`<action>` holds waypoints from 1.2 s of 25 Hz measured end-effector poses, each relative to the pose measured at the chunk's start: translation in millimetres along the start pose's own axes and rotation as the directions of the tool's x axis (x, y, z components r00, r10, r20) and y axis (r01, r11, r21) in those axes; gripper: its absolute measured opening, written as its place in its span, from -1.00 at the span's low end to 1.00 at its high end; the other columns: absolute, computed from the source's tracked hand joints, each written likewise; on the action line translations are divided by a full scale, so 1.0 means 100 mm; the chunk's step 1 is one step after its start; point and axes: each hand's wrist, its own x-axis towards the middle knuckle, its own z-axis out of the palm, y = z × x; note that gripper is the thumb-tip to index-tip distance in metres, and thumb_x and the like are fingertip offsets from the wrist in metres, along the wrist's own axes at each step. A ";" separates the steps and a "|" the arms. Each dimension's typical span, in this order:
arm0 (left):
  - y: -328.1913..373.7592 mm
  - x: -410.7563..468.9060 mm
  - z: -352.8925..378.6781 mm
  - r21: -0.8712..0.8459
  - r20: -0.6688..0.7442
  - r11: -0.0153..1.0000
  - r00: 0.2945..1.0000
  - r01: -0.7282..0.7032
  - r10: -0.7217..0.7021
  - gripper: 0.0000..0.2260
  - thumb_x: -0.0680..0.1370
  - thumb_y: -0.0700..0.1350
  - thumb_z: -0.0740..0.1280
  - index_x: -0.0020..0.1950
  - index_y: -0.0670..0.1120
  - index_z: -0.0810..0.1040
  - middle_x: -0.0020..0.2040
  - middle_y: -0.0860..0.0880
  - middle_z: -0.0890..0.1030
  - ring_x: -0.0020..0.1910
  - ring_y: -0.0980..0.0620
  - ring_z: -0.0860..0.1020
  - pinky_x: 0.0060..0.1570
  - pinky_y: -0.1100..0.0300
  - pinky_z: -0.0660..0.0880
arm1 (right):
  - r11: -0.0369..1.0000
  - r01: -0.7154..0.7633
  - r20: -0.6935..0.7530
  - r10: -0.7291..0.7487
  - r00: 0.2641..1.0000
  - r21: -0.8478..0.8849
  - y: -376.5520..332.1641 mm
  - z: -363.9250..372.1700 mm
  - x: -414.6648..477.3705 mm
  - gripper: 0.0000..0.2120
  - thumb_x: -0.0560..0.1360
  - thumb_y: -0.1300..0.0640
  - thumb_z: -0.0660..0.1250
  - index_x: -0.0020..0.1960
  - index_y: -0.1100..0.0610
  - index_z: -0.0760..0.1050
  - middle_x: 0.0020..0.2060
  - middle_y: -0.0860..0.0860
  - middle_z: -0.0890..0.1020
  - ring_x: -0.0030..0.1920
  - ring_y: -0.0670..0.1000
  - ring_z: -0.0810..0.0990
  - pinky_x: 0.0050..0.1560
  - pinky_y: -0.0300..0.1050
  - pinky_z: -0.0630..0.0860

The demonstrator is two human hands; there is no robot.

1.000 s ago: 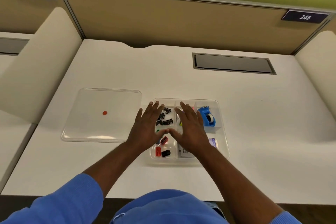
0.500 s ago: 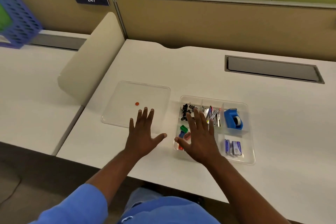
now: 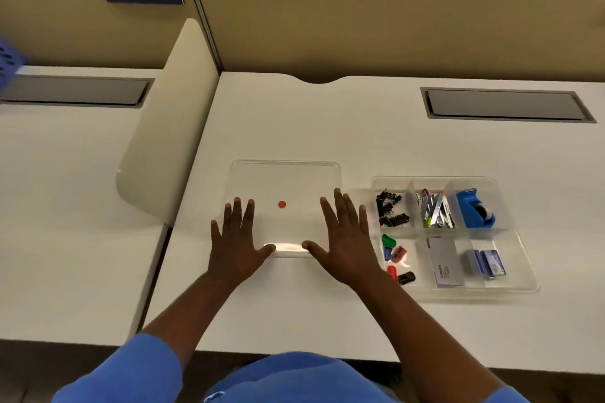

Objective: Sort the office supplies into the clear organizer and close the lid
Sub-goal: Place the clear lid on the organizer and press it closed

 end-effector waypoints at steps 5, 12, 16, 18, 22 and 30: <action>-0.48 0.21 -0.02 -0.069 0.090 0.989 0.988 0.129 -0.122 -0.02 0.47 0.39 0.28 0.63 -0.01 -0.19 0.63 -0.24 -0.03 0.61 -0.21 -0.03 0.51 -0.26 -0.02 | 0.959 -0.282 0.132 0.281 0.951 -0.016 -0.11 0.34 0.10 -0.08 0.51 -0.48 0.01 0.64 0.07 -0.09 0.61 0.24 -0.06 0.62 0.21 -0.06 0.58 0.24 -0.14; -0.41 0.32 -0.10 -0.176 -0.019 0.974 0.989 0.142 -0.147 -0.11 0.45 0.22 0.41 0.62 -0.10 0.06 0.45 -0.17 0.43 0.43 -0.20 0.37 0.37 -0.15 0.27 | 0.859 -0.493 0.123 0.479 0.869 0.138 -0.25 0.37 0.31 -0.12 0.53 -0.37 0.22 0.62 0.12 0.03 0.53 0.25 0.26 0.49 0.29 0.27 0.44 0.22 0.23; -0.48 0.50 -0.23 -0.382 0.012 0.885 0.959 0.266 -0.283 -0.21 0.49 0.12 0.44 0.58 -0.13 0.17 0.33 -0.20 0.54 0.32 -0.23 0.48 0.32 -0.11 0.37 | 0.768 -0.569 0.086 0.572 0.816 0.292 -0.23 0.28 0.47 -0.15 0.52 -0.30 0.32 0.58 0.18 0.14 0.40 0.23 0.42 0.40 0.28 0.38 0.39 0.20 0.35; -0.56 0.57 -0.26 -0.487 0.055 0.816 0.944 0.310 -0.325 -0.34 0.55 0.02 0.41 0.56 -0.16 0.25 0.33 -0.18 0.55 0.33 -0.20 0.49 0.32 -0.03 0.38 | 0.721 -0.598 0.082 0.612 0.787 0.351 -0.19 0.27 0.51 -0.24 0.56 -0.22 0.32 0.56 0.21 0.20 0.35 0.26 0.46 0.36 0.27 0.43 0.37 0.18 0.39; -0.72 0.67 -0.24 -0.701 0.128 0.606 0.902 0.376 -0.411 -0.71 0.57 -0.25 0.34 0.29 -0.22 0.60 0.25 -0.20 0.63 0.29 -0.18 0.55 0.36 0.06 0.41 | 0.610 -0.644 0.069 0.699 0.711 0.461 -0.05 0.24 0.59 -0.57 0.65 0.10 0.22 0.46 0.26 0.39 0.31 0.28 0.53 0.32 0.24 0.52 0.35 0.05 0.43; -0.78 0.57 -0.30 -0.865 0.319 0.214 0.825 0.455 -0.466 -0.74 0.54 -0.36 0.33 0.19 -0.19 0.65 -0.12 -0.08 0.66 -0.25 0.07 0.54 -0.20 0.23 0.51 | 0.613 -0.559 -0.059 0.701 0.711 0.559 -0.06 0.02 0.54 -0.74 0.61 0.00 0.29 0.20 0.12 0.57 0.10 0.10 0.57 -0.01 -0.03 0.54 0.01 -0.20 0.37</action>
